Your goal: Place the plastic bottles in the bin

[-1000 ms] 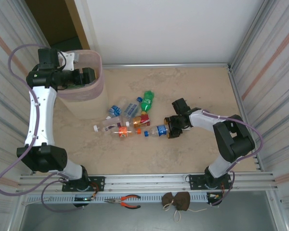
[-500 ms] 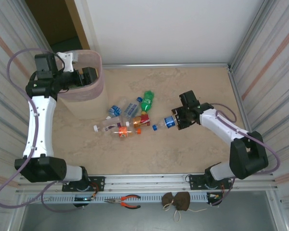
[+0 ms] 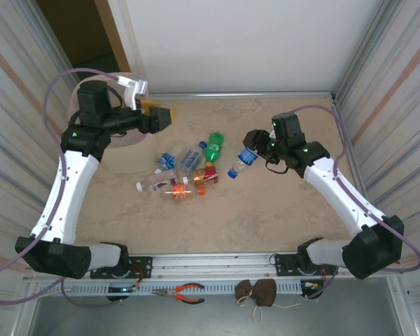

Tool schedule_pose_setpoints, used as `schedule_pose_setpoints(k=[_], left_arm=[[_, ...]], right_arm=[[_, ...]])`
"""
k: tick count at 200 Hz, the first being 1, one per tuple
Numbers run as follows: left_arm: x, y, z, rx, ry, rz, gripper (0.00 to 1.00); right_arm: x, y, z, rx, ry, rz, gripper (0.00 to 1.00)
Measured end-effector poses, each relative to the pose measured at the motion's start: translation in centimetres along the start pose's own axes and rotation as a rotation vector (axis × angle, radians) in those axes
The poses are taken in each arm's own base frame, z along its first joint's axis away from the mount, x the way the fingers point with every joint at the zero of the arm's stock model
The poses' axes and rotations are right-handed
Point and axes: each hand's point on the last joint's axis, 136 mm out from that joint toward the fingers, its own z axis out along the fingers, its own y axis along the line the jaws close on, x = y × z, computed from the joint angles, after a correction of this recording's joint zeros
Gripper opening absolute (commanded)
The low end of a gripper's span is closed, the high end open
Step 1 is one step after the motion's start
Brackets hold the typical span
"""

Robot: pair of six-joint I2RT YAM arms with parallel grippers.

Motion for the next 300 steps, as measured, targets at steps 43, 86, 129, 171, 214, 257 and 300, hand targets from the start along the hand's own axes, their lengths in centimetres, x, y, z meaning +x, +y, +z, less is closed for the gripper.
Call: schedule_pose_setpoints(k=[43, 86, 129, 171, 214, 257, 300], left_arm=[[2.3, -5.2, 3.2, 0.131, 0.043, 0.090, 0.86], [6.0, -8.9, 6.1, 0.226, 0.109, 0.120, 0.87], [8.3, -10.7, 8.1, 0.262, 0.164, 0.131, 0.87], [10.0, -11.7, 10.1, 0.271, 0.203, 0.146, 0.82], [11.5, -11.9, 11.5, 0.281, 0.244, 0.190, 0.74], [10.5, -12.4, 11.4, 0.295, 0.215, 0.254, 0.73], [9.9, -12.6, 11.4, 0.304, 0.189, 0.289, 0.65]], right_arm=[[-1.2, 4.7, -3.2, -0.170, -0.027, -0.158, 0.56], [-1.3, 7.5, -5.5, -0.286, -0.045, -0.218, 0.55], [-0.6, 9.3, -7.2, -0.354, -0.055, -0.253, 0.55], [0.8, 10.7, -7.7, -0.394, -0.026, -0.282, 0.55], [1.1, 11.9, -8.5, -0.421, -0.025, -0.297, 0.56], [1.0, 12.1, -8.8, -0.424, -0.024, -0.298, 0.55], [1.5, 12.1, -8.7, -0.423, -0.007, -0.301, 0.55]])
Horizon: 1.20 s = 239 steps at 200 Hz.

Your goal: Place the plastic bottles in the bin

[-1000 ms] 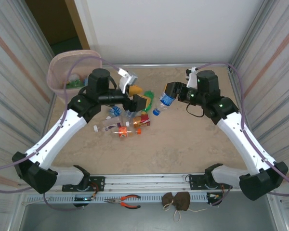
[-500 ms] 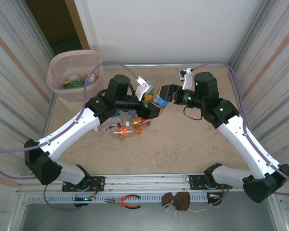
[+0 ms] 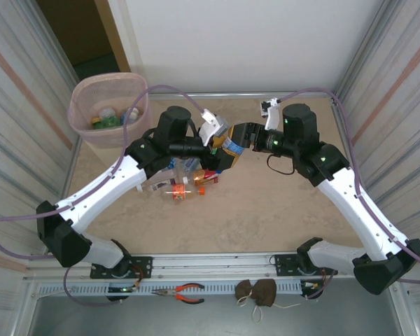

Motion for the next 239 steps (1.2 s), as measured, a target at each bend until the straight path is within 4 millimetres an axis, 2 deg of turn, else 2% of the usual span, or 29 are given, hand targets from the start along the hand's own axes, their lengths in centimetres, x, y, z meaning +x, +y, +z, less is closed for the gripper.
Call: schedule_pose_setpoints(k=[51, 88, 115, 170, 206, 239], left_arm=[[-0.4, -0.2, -0.1, 0.005, -0.006, 0.016, 0.54], [-0.6, -0.2, -0.2, 0.004, -0.010, 0.022, 0.49], [-0.5, -0.2, -0.2, 0.004, -0.007, 0.028, 0.49], [-0.3, 0.3, -0.7, -0.034, 0.006, 0.058, 0.48], [-0.3, 1.9, -2.7, -0.108, 0.020, 0.055, 0.48], [-2.2, 4.8, -7.1, -0.253, -0.002, 0.045, 0.48]], right_arm=[[-0.1, 0.2, 0.0, -0.001, -0.005, -0.004, 0.55], [-0.3, 0.4, -0.1, 0.002, -0.012, -0.007, 0.56], [-0.2, 0.3, -0.1, 0.007, -0.012, -0.006, 0.69], [-1.2, 0.0, -1.0, 0.068, -0.053, -0.008, 0.84], [-2.5, -0.5, -3.1, 0.133, -0.126, -0.014, 0.86], [-3.7, -1.5, -5.4, 0.185, -0.198, -0.014, 0.86]])
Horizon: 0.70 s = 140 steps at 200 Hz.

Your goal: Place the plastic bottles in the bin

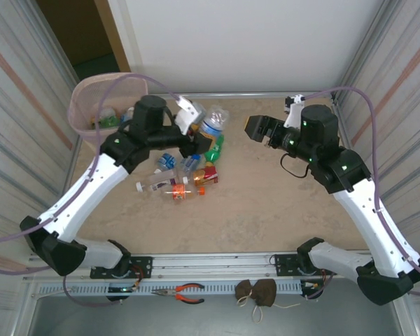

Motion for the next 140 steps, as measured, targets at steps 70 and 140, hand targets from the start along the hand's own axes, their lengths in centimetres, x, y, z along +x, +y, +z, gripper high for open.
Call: schedule_pose_setpoints(k=[70, 140], left_arm=[[-2.1, 11.1, -11.0, -0.394, -0.038, -0.112, 0.48], [-1.5, 19.8, -20.5, -0.702, -0.044, -0.248, 0.48]], right_arm=[[-0.9, -1.4, -0.5, 0.040, -0.025, 0.009, 0.86], [-0.5, -2.0, 0.2, 0.020, 0.013, 0.019, 0.86]])
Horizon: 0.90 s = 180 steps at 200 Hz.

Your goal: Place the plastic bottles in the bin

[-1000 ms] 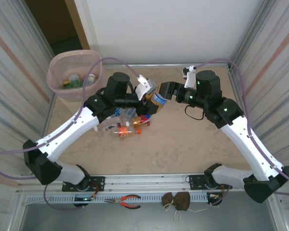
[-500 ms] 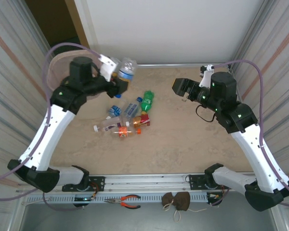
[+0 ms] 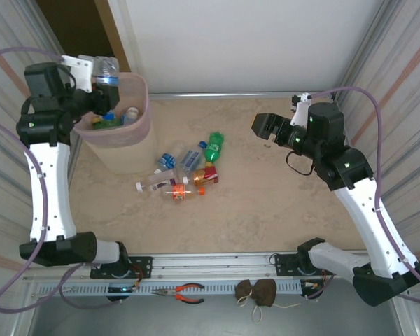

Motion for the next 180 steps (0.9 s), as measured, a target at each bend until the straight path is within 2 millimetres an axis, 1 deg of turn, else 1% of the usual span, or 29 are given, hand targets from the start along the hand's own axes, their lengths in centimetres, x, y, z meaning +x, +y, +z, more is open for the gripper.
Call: schedule_pose_setpoints(k=[15, 31, 73, 106, 136, 180], left_arm=[[0.2, 1.9, 0.4, -0.044, 0.018, -0.022, 0.47], [1.0, 3.7, 1.3, -0.085, 0.050, -0.045, 0.47], [3.4, 7.3, 3.1, -0.198, 0.142, -0.052, 0.47], [4.9, 9.3, 3.8, -0.267, 0.202, -0.041, 0.47], [6.3, 10.3, 4.3, -0.303, 0.249, -0.021, 0.47], [9.8, 11.8, 6.6, -0.318, 0.352, -0.031, 0.47]], right_arm=[[0.3, -0.2, 0.4, -0.006, 0.017, 0.004, 0.86], [0.6, -0.5, 0.8, -0.009, 0.033, 0.005, 0.86], [1.5, -1.3, 1.6, -0.018, 0.066, 0.012, 0.86], [1.9, -1.5, 2.1, -0.036, 0.082, 0.017, 0.85], [2.7, -2.3, 2.6, -0.032, 0.102, 0.028, 0.86], [3.4, -3.2, 3.6, -0.042, 0.126, 0.043, 0.86]])
